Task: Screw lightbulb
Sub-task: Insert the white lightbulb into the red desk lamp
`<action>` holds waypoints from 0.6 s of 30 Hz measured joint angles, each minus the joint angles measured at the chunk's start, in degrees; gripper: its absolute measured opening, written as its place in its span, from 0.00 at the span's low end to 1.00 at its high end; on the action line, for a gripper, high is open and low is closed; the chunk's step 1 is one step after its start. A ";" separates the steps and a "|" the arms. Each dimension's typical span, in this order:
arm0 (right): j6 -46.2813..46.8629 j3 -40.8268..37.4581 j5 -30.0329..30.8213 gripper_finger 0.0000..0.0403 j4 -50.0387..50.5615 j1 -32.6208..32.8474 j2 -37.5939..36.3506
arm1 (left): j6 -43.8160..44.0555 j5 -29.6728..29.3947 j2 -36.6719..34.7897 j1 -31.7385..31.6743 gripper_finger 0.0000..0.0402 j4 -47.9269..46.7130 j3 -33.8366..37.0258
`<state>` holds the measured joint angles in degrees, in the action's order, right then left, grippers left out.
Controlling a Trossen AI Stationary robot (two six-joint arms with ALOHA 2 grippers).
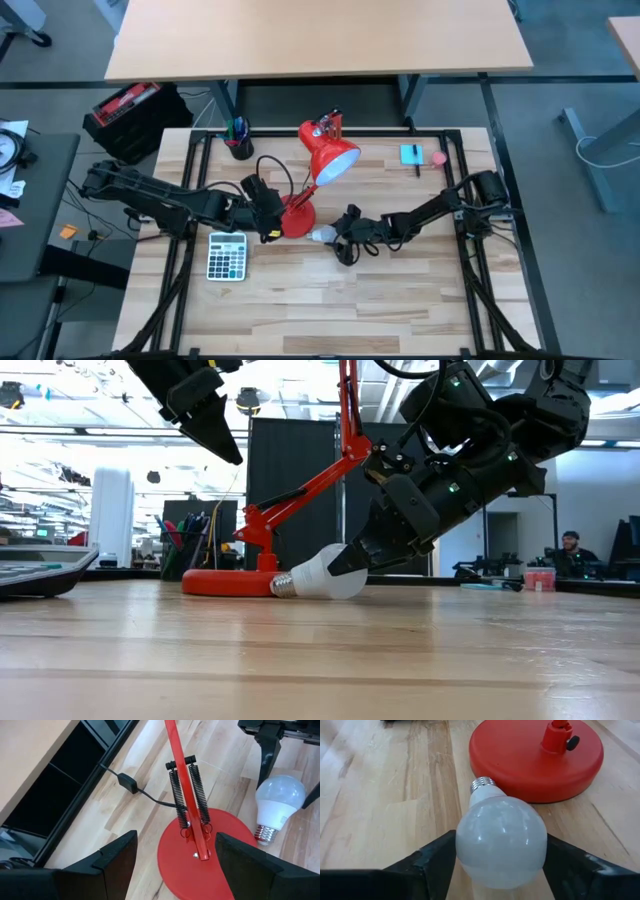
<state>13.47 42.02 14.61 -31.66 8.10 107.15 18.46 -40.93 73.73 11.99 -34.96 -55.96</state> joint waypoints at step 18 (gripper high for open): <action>5.56 -0.04 27.62 0.66 28.10 13.61 -21.72 | -1.93 -3.82 0.00 -0.85 0.65 -1.42 -0.52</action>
<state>19.03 41.98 42.23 -3.56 21.71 85.43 16.53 -44.75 73.73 11.14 -36.38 -56.49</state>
